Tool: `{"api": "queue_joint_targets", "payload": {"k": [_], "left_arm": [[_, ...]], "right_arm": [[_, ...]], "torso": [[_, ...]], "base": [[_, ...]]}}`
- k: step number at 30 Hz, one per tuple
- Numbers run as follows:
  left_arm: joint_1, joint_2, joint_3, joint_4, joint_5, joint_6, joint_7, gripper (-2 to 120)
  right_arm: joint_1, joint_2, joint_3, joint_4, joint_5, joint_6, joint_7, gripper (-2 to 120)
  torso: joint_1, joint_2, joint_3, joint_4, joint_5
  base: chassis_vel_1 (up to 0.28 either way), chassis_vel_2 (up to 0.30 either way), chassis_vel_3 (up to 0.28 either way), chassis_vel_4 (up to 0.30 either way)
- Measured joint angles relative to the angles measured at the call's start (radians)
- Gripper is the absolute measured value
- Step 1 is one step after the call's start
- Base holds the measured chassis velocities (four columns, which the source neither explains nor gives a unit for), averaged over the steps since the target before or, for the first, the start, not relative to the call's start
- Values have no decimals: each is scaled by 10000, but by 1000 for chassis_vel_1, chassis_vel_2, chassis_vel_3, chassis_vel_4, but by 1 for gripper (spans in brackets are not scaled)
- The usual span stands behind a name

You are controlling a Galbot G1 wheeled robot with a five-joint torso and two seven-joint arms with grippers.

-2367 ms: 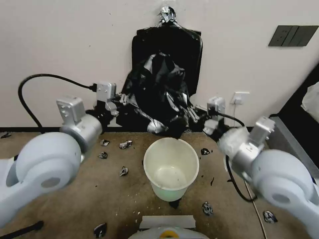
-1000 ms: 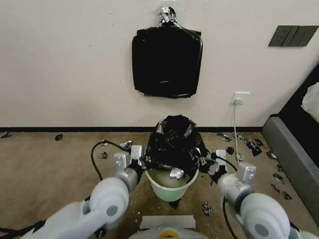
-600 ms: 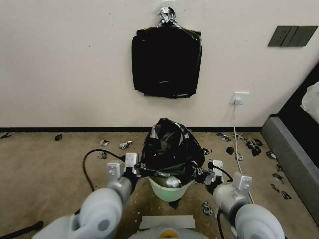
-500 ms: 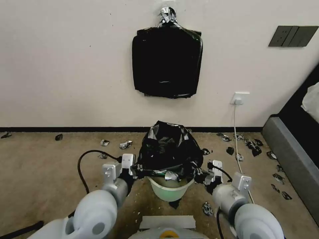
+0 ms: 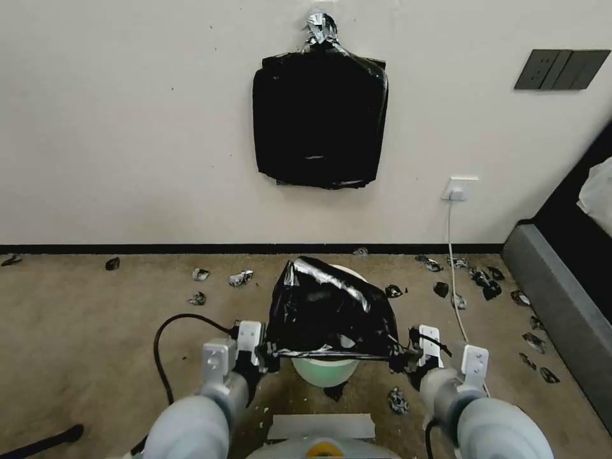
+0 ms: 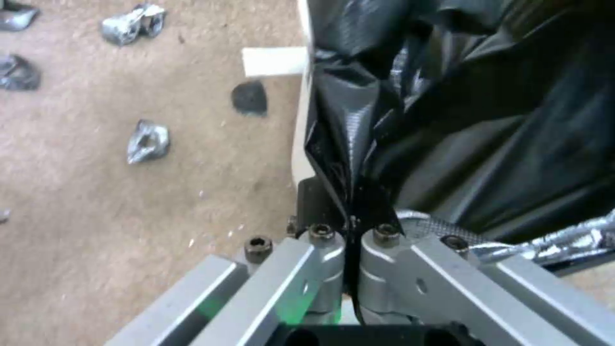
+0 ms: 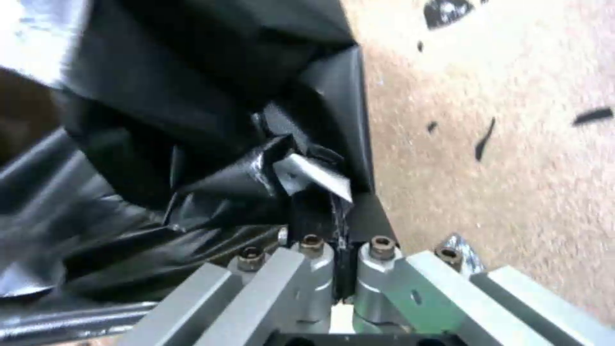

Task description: Place a trash bag onto the trash bin.

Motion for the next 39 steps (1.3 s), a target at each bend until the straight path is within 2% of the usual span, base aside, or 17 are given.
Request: {"api": "queue_joint_targets", "payload": {"k": [2,6,20,28,33,34,35,38,39], "left_arm": [[407,-146,-49,130,456,4,200,0],[531,-347,-47,371,682,6,306,0],[-265,-382,78,1319,649,79,433,0],[-526,-440,121,1585,631,82,481,0],[-497,-413,77,1285,544,129,436,1],[-389,-385,25,1125,543,176,403,7],[-389,-385,25,1125,543,176,403,7],[-95,-362,-135,792,584,358,388,22],[-95,-362,-135,792,584,358,388,22]], "right_arm": [[20,75,-42,-88,100,-149,127,0],[69,109,-65,-171,164,-316,181,0],[1150,-80,-172,-1384,462,-573,-824,0],[1277,-207,-283,-1702,-50,-582,-1293,0],[1065,-296,-197,-1515,-222,-562,-1394,0],[923,-358,-132,-1375,-238,-556,-1378,0],[923,-358,-132,-1375,-238,-556,-1378,0],[473,-555,-19,-1000,-291,-547,-1369,12],[473,-555,-19,-1000,-291,-547,-1369,12]], "torso": [[0,0,0,0,2],[0,0,0,0,-1],[1,0,0,-1,-1],[1,0,1,-1,0],[1,0,1,-1,0],[1,0,0,0,0],[1,0,0,0,0],[1,0,0,-1,0],[1,0,0,-1,0]], "base": [[0,0,0,0],[0,0,0,0],[0,0,0,0],[0,0,0,0],[0,0,0,0],[0,0,0,0],[0,0,0,0],[0,0,0,0],[0,0,0,0]]}}
